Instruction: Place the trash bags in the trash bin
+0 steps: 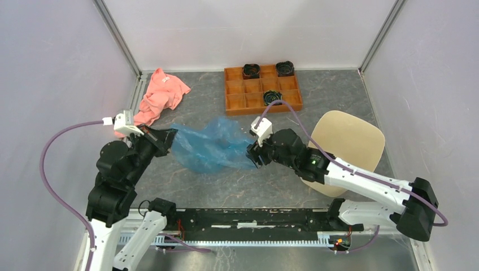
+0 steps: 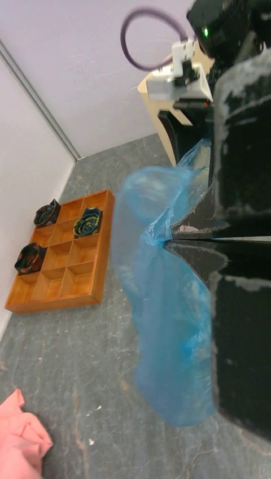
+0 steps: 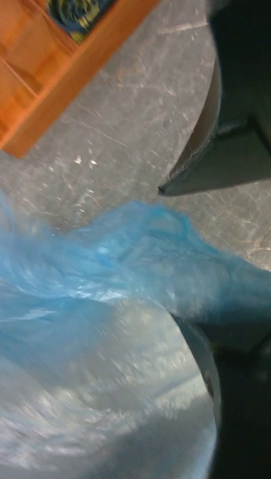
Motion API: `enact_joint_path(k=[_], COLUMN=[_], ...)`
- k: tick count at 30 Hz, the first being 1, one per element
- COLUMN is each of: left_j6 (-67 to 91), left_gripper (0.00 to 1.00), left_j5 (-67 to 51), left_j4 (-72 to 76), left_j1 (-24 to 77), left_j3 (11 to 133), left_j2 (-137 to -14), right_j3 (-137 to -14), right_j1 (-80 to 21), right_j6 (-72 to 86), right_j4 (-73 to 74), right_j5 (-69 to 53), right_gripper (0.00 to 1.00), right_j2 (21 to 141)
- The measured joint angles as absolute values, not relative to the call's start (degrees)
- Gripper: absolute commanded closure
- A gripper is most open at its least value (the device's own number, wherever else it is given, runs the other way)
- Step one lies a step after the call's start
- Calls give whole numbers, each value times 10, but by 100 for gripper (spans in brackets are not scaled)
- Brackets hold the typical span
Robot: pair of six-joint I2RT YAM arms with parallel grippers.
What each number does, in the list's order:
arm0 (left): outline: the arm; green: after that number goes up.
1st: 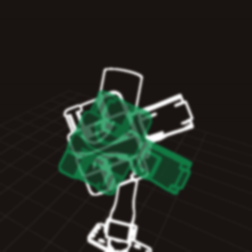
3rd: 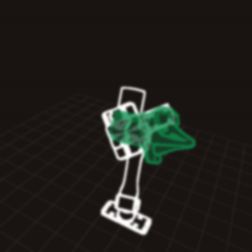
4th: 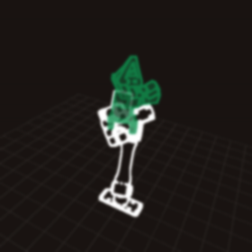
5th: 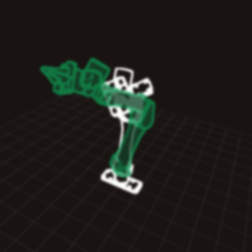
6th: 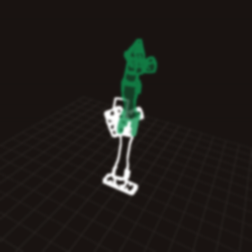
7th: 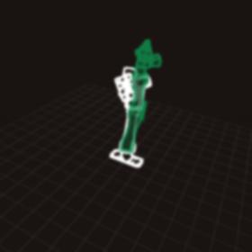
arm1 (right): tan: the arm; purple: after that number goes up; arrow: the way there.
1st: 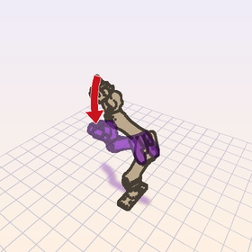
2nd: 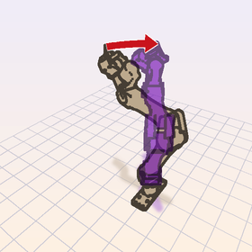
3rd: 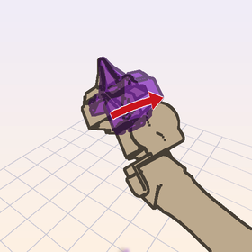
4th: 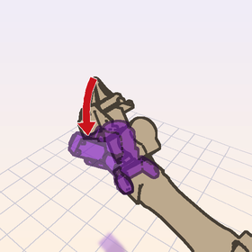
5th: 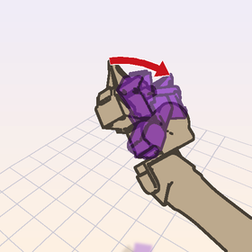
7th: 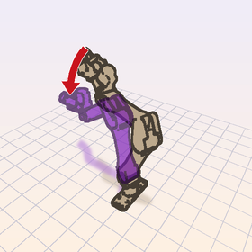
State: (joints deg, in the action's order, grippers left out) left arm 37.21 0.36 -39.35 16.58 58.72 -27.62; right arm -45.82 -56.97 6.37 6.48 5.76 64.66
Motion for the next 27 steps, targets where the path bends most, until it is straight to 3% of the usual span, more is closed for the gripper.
enact_joint_path(k=[3, 10, 18, 27], left_j6=[343, 303, 283, 282], left_gripper=[98, 98, 98, 98], left_j5=[-10, -57, -88, -107], left_j4=[-393, -407, -411, -414], left_j1=[166, 166, 166, 166], left_j3=[611, 613, 617, 631], left_j2=[-299, -297, -304, -312], right_j3=[-510, -551, -567, -641], right_j1=[-570, -570, -576, -637], right_j6=[28, -39, -106, -149], right_j4=[94, 106, 81, 18], right_j5=[79, 101, -18, -100], right_gripper=[11, 2, 2, 2], right_j2=[649, 634, 625, 721])
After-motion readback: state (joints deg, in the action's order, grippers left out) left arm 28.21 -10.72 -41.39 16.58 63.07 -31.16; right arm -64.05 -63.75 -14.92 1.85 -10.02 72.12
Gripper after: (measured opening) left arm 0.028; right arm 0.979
